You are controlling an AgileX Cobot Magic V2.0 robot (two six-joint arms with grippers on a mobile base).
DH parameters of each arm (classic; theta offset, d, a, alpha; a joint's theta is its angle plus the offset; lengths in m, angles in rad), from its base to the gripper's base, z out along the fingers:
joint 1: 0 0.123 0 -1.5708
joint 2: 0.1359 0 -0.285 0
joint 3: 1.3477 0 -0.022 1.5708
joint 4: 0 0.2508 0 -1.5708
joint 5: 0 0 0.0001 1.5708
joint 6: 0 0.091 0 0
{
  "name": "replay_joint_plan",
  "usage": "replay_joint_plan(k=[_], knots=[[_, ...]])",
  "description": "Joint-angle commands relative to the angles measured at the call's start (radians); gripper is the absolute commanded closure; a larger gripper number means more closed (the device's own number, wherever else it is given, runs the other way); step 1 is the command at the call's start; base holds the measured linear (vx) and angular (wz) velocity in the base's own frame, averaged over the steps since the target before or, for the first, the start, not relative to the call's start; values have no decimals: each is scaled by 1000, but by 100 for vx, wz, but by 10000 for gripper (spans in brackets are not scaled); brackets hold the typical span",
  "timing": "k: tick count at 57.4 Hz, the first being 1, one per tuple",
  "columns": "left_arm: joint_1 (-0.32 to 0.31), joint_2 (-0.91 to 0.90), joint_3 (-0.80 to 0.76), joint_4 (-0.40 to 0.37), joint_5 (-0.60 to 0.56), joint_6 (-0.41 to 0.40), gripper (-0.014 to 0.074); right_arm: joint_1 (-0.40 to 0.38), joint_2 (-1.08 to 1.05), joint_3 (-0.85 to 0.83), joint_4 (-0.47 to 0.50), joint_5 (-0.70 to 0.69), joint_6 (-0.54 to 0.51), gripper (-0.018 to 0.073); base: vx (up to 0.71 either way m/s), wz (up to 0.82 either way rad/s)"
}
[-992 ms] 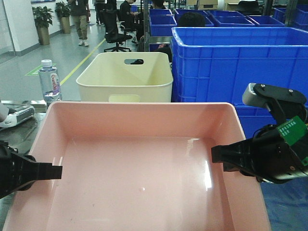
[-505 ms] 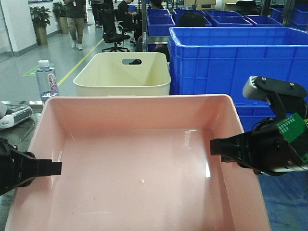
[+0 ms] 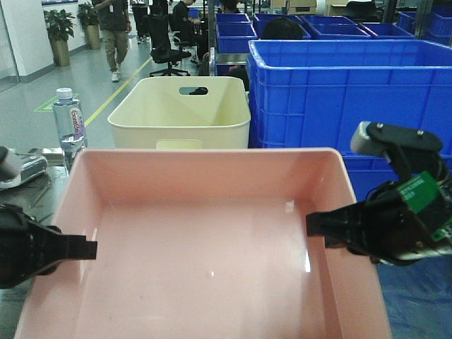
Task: Grab pink bin and stack on right shelf
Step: 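Lower the pink bin onto the metal table with both grippers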
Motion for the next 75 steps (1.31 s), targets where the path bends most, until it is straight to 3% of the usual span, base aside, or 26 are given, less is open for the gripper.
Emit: replay_joint_plan(k=[1,14,15,16,28,39,50,58,65,75], knots=[[-8,16,-30,-48,-52,13,593,-7,7,-33,2,-38,-8,562,0,0],[-8,124,-30,-49,-55,13,519,-7,123,-33,2,-10,-8,510,0,0],[-8,173,-30,-52,-55,13,378,-7,180,-33,-8,-9,-8,423,0,0],[-8,174,-30,-52,-55,13,351,-7,182,-33,-10,-4,-12,412,0,0],[-8,172,-30,-51,-79,17,88,-7,198,-33,-38,-34,-12,249,0,0],[-8,171,-30,-51,-83,17,-36,-7,192,-33,-39,-56,-12,92,0,0],[-8,111,-37,-52,-155,55,26,-7,135,-33,-84,-99,-13,78,0,0],[-8,16,-37,-49,-243,152,115,-7,42,-33,-113,-165,-13,113,0,0],[-8,-78,-37,-49,-255,225,241,-7,-37,-33,-115,-211,-13,152,0,0],[-8,-166,-37,-50,-250,230,483,-7,-105,-33,-114,-202,-12,199,0,0]])
